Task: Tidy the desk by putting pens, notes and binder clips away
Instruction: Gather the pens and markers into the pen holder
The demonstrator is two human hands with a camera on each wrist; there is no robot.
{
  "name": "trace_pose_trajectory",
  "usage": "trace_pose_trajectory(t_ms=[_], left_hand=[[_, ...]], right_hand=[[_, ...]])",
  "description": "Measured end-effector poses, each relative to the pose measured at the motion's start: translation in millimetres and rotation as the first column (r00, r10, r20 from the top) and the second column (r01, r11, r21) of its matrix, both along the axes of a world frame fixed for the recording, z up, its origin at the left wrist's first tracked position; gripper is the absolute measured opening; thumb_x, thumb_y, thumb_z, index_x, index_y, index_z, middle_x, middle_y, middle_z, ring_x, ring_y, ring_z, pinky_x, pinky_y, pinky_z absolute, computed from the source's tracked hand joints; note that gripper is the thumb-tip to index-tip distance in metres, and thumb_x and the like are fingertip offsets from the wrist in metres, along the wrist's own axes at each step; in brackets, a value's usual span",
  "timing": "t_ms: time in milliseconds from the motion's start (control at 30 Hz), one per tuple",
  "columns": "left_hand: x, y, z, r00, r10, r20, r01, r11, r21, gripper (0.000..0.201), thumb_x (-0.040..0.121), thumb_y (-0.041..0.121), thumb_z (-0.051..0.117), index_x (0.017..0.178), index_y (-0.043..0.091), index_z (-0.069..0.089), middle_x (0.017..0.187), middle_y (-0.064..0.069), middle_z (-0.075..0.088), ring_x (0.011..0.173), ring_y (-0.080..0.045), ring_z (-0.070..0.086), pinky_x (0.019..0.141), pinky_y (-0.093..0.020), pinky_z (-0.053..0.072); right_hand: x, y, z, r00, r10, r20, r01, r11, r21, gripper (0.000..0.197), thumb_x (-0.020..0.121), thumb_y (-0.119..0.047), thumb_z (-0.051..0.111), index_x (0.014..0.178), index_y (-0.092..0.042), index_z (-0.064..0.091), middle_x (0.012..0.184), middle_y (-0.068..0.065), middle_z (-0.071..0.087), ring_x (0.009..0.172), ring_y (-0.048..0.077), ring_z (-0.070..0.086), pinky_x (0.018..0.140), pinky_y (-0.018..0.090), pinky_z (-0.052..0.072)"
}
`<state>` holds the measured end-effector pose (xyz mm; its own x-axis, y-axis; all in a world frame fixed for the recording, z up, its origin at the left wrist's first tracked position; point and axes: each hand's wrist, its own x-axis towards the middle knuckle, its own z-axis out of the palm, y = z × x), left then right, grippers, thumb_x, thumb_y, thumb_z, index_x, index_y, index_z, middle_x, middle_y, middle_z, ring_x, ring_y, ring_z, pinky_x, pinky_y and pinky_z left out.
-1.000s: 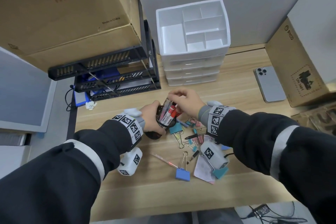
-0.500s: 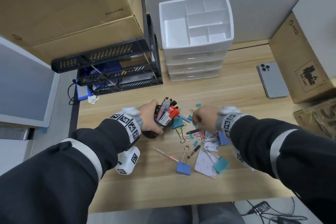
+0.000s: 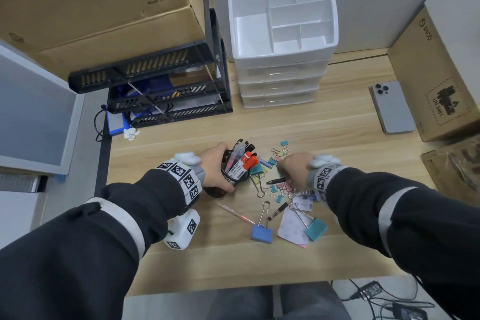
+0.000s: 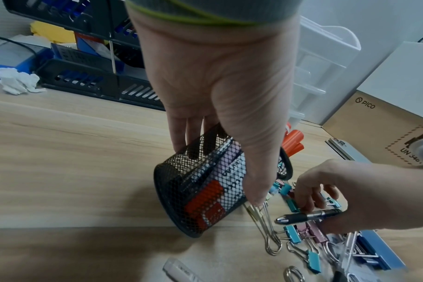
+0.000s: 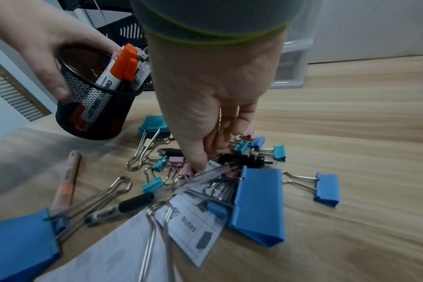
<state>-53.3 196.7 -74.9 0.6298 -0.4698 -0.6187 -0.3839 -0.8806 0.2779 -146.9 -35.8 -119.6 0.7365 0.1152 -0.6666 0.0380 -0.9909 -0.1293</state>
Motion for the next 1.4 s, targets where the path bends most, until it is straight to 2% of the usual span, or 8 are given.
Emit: trace_pose_trajectory(t_ms=[200, 300, 467, 700, 900, 1067, 1267, 1400], left_hand=[[3.5, 4.1, 1.8, 1.0, 0.029, -0.005, -0.029, 0.999, -0.015, 0.091, 0.043, 0.047, 0.093, 0.114, 0.02, 0.042, 0.097, 0.002, 0.063, 0.085, -0.02, 0.064, 0.077, -0.043, 0.057], [4.0, 7.0, 2.0, 0.999, 0.031, 0.012, -0.031, 0.999, -0.015, 0.091, 0.044, 0.047, 0.093, 0.114, 0.02, 0.042, 0.098, 0.001, 0.063, 0.085, -0.021, 0.064, 0.077, -0.043, 0.057], [4.0, 7.3, 1.9, 1.0, 0.023, 0.006, -0.023, 1.0, -0.005, 0.095, 0.043, 0.049, 0.093, 0.118, 0.019, 0.043, 0.101, 0.0, 0.064, 0.088, -0.021, 0.064, 0.079, -0.043, 0.057], [6.9, -1.7, 3.5, 1.0, 0.029, -0.001, -0.029, 0.999, -0.033, 0.097, 0.042, 0.049, 0.092, 0.12, 0.019, 0.043, 0.101, 0.001, 0.063, 0.088, -0.021, 0.064, 0.079, -0.044, 0.057], [8.9, 0.1, 1.8, 1.0, 0.029, -0.006, -0.029, 0.999, -0.023, 0.095, 0.044, 0.046, 0.094, 0.12, 0.019, 0.043, 0.101, 0.0, 0.063, 0.088, -0.02, 0.063, 0.079, -0.043, 0.057], [9.7, 2.8, 1.1, 1.0, 0.028, -0.005, -0.028, 1.0, -0.003, 0.096, 0.044, 0.047, 0.093, 0.12, 0.018, 0.042, 0.101, 0.0, 0.063, 0.088, -0.021, 0.063, 0.079, -0.043, 0.057], [13.5, 7.4, 2.9, 0.999, 0.052, -0.003, -0.052, 0.999, -0.006, 0.092, 0.044, 0.047, 0.093, 0.116, 0.019, 0.043, 0.1, 0.001, 0.063, 0.087, -0.021, 0.063, 0.079, -0.043, 0.057], [17.4, 12.1, 7.6, 0.997, 0.077, 0.002, -0.077, 0.997, -0.014, 0.093, 0.045, 0.047, 0.093, 0.118, 0.019, 0.043, 0.101, 0.001, 0.063, 0.088, -0.021, 0.064, 0.08, -0.043, 0.057]], right_hand=[[3.3, 4.2, 3.5, 0.999, 0.022, -0.038, -0.022, 1.0, -0.001, 0.022, 0.093, -0.009, 0.063, 0.113, -0.02, 0.062, 0.102, 0.0, 0.067, 0.089, 0.018, 0.068, 0.077, 0.027, 0.057], [0.7, 3.8, 5.5, 0.999, 0.049, 0.006, -0.049, 0.999, -0.013, 0.015, 0.091, -0.016, 0.063, 0.105, -0.021, 0.063, 0.096, -0.001, 0.067, 0.086, 0.017, 0.066, 0.073, 0.027, 0.056], [-5.3, 0.2, 6.6, 0.996, 0.042, 0.077, -0.049, 0.994, 0.093, 0.023, 0.089, -0.028, 0.056, 0.107, -0.022, 0.068, 0.104, -0.001, 0.061, 0.094, 0.021, 0.062, 0.082, 0.036, 0.056], [-16.7, 8.6, 3.8, 0.962, 0.271, -0.003, -0.269, 0.955, 0.122, 0.036, 0.094, -0.033, 0.04, 0.118, -0.022, 0.063, 0.109, 0.001, 0.065, 0.099, 0.024, 0.063, 0.088, 0.041, 0.052], [-14.8, 14.5, -2.0, 0.924, 0.357, -0.138, -0.345, 0.933, 0.104, 0.026, 0.081, -0.025, 0.055, 0.105, -0.026, 0.065, 0.098, -0.002, 0.067, 0.087, 0.025, 0.067, 0.075, 0.039, 0.059], [-11.0, 15.8, -0.8, 0.913, 0.359, -0.196, -0.351, 0.933, 0.075, 0.015, 0.086, -0.019, 0.058, 0.097, -0.019, 0.068, 0.092, 0.003, 0.069, 0.084, 0.027, 0.067, 0.07, 0.034, 0.055], [-3.6, 13.0, -6.7, 0.947, 0.302, -0.106, -0.291, 0.95, 0.113, 0.025, 0.075, -0.036, 0.056, 0.095, -0.026, 0.067, 0.084, -0.004, 0.067, 0.078, 0.021, 0.066, 0.072, 0.037, 0.059], [2.9, 31.0, -2.1, 0.958, 0.281, -0.06, -0.269, 0.95, 0.155, 0.02, 0.085, -0.035, 0.05, 0.096, -0.02, 0.059, 0.077, -0.002, 0.062, 0.072, 0.022, 0.063, 0.067, 0.032, 0.054]])
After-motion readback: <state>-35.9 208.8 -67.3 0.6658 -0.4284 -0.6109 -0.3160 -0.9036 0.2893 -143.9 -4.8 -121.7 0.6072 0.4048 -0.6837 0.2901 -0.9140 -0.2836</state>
